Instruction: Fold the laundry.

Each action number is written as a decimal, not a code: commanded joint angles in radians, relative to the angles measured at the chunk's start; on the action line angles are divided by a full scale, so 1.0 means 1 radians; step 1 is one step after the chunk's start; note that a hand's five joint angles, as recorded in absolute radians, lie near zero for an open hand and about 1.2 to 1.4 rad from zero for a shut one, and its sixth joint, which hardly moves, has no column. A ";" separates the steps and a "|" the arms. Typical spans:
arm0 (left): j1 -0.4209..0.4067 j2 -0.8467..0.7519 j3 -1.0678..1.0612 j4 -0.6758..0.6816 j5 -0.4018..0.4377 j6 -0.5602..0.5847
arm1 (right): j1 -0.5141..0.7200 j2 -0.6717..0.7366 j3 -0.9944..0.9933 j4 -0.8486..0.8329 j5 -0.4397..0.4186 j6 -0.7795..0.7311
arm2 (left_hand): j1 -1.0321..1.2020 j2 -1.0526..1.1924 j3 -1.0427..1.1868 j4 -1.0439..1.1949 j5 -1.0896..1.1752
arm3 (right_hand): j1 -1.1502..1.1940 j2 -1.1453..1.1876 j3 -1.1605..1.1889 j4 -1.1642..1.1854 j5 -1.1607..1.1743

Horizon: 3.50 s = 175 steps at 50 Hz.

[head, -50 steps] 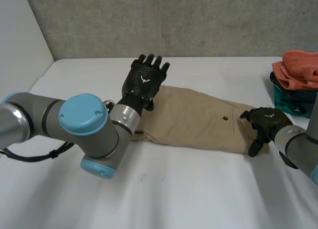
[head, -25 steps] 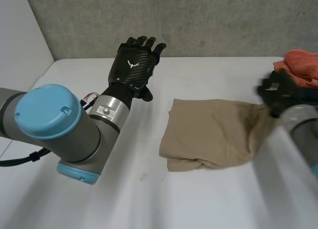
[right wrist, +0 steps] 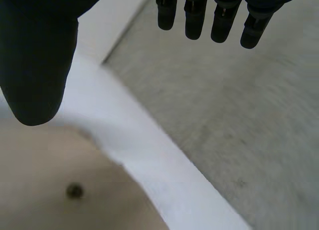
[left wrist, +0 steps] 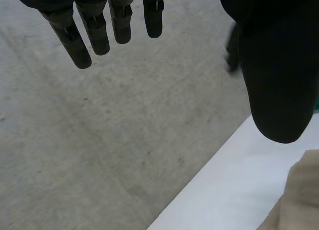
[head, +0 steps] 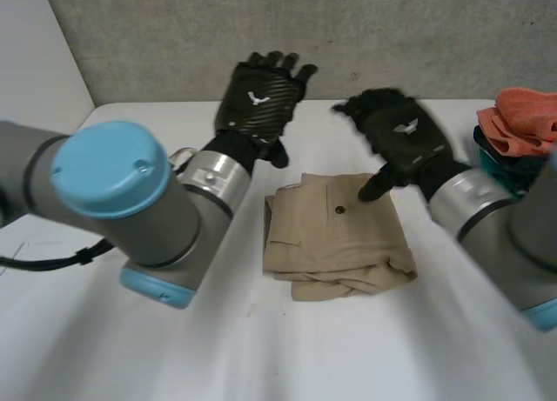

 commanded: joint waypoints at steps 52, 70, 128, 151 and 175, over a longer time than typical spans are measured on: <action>-0.003 0.019 0.237 -0.404 0.204 -0.133 | 0.069 0.042 0.159 0.113 0.213 -0.188 | -0.001 -0.015 -0.019 -0.012 -0.029 | -0.048 -0.035 -0.033 -0.033 -0.042; 0.036 0.082 0.156 -0.508 0.458 -0.228 | 0.123 0.275 0.237 -0.374 0.276 -0.185 | 0.005 -0.009 -0.013 -0.006 -0.023 | -0.048 -0.035 -0.033 -0.033 -0.042; 0.039 0.190 0.144 -0.327 0.451 -0.364 | -0.747 0.627 -0.721 -0.093 -0.285 0.209 | 0.008 -0.006 -0.010 -0.003 -0.020 | 1.174 1.187 1.189 1.189 1.180; -0.001 0.199 0.144 -0.331 0.448 -0.366 | -0.902 0.179 -0.462 0.192 -0.252 0.182 | 0.010 -0.003 -0.007 0.000 -0.017 | -0.048 -0.035 -0.033 -0.033 -0.042; 0.007 0.318 0.323 -0.338 0.232 -0.447 | -0.847 -0.028 -0.707 0.140 0.196 -0.015 | 0.019 0.006 0.001 0.009 -0.008 | -0.048 -0.035 -0.033 -0.033 -0.042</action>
